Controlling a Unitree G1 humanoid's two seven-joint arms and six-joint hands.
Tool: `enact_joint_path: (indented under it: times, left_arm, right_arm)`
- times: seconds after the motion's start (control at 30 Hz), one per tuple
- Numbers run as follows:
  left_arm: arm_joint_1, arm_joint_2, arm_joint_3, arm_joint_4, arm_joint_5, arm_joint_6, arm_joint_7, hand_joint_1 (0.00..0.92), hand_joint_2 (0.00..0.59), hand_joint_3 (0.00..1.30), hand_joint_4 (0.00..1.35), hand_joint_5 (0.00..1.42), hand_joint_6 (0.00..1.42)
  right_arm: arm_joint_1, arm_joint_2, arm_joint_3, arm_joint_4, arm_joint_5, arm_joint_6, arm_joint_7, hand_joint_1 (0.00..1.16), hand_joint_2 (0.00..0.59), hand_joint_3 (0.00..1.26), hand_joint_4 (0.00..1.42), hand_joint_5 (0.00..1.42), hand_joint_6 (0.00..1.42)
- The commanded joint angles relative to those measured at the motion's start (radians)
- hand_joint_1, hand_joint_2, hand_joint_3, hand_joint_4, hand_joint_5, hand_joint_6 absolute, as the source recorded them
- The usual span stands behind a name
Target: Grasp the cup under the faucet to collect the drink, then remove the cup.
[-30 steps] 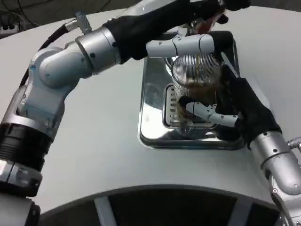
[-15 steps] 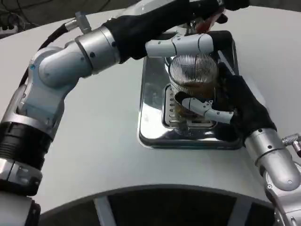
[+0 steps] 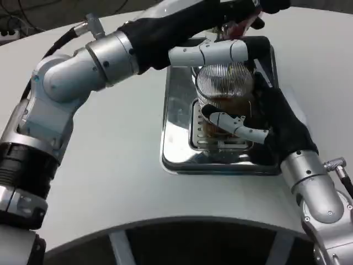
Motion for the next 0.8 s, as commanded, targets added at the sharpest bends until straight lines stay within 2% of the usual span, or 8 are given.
enact_joint_path:
  times: [0.03, 0.23, 0.43, 0.8]
  left_arm:
    - [0.004, 0.019, -0.016, 0.021, 0.031, 0.002, -0.032, 0.000, 0.128, 0.15, 0.11, 0.19, 0.20]
    - [0.005, 0.023, -0.015, 0.021, 0.032, 0.002, -0.034, 0.000, 0.129, 0.15, 0.11, 0.20, 0.20]
    - [0.008, 0.029, -0.015, 0.019, 0.032, 0.002, -0.038, 0.000, 0.129, 0.15, 0.11, 0.20, 0.20]
    - [0.011, 0.043, -0.008, 0.007, 0.025, -0.003, -0.043, 0.000, 0.129, 0.16, 0.12, 0.20, 0.20]
  right_arm:
    - [0.009, 0.021, 0.021, 0.020, -0.013, 0.025, -0.012, 0.83, 0.219, 0.00, 0.00, 0.08, 0.00]
    - [0.008, 0.031, 0.025, 0.029, -0.019, 0.027, -0.024, 0.82, 0.222, 0.00, 0.00, 0.08, 0.00]
    - [0.011, 0.038, 0.032, 0.032, -0.035, 0.023, -0.047, 0.82, 0.223, 0.05, 0.09, 0.16, 0.06]
    - [0.025, 0.093, 0.061, 0.045, -0.098, -0.003, -0.161, 0.83, 0.227, 0.20, 0.26, 0.32, 0.19]
